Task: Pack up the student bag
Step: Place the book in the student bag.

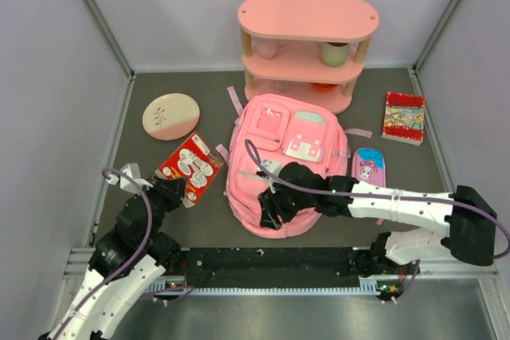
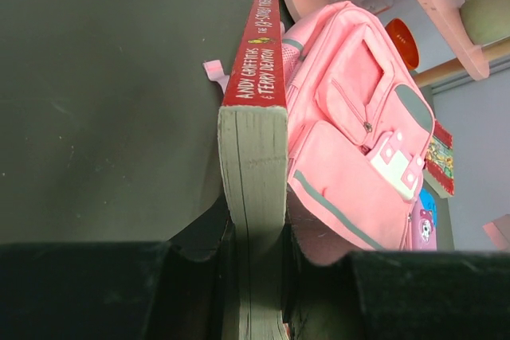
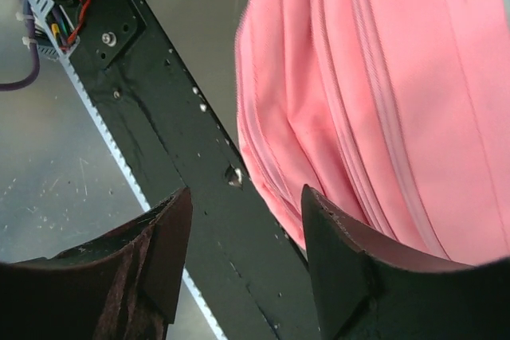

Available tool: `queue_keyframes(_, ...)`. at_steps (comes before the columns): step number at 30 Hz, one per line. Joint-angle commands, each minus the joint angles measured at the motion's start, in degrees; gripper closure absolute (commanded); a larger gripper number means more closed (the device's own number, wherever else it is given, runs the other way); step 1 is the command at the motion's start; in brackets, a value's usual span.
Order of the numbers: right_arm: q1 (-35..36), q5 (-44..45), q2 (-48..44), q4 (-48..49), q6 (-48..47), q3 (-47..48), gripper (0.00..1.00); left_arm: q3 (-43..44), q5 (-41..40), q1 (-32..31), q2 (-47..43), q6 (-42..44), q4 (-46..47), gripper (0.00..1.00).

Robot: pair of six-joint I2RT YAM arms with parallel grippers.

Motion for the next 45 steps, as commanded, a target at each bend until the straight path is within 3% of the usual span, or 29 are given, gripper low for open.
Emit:
queue_keyframes(1, 3.09, 3.57, 5.09, 4.02, -3.68, 6.01, 0.43, 1.54, -0.22, -0.01, -0.07, 0.16, 3.82, 1.0)
queue_keyframes(6, 6.7, 8.31, 10.81, 2.44, -7.45, 10.14, 0.37, 1.62, 0.14, 0.07, -0.16, 0.16, 3.55, 1.0)
queue_keyframes(13, 7.58, 11.13, 18.46, 0.06, -9.66, 14.27, 0.4, 1.18, 0.4, 0.07, -0.6, -0.19, 3.2, 1.0)
queue_keyframes(16, 7.67, 13.15, 20.13, -0.11, -10.01, 15.24, 0.53, 1.18, 0.49, -0.02, -0.86, -0.11, 2.94, 1.0)
queue_keyframes(19, 7.67, 13.68, 20.75, -0.73, -10.1, 15.5, 0.74, 1.36, 0.4, 0.07, -0.86, 0.16, 2.85, 1.0)
queue_keyframes(22, 7.58, 13.51, 20.23, -0.73, -9.92, 15.42, 0.88, 1.54, 0.23, 0.07, -1.12, 0.33, 2.41, 1.0)
queue_keyframes(28, 7.67, 14.65, 16.98, -0.73, -9.83, 15.5, 1.0, 1.62, 0.58, -0.01, -1.12, 0.6, 1.97, 1.0)
queue_keyframes(45, 4.52, 20.97, 13.99, -5.64, -11.15, 22.27, 1.0, 5.75, 1.02, -0.01, -1.91, 2.27, -1.19, 1.0)
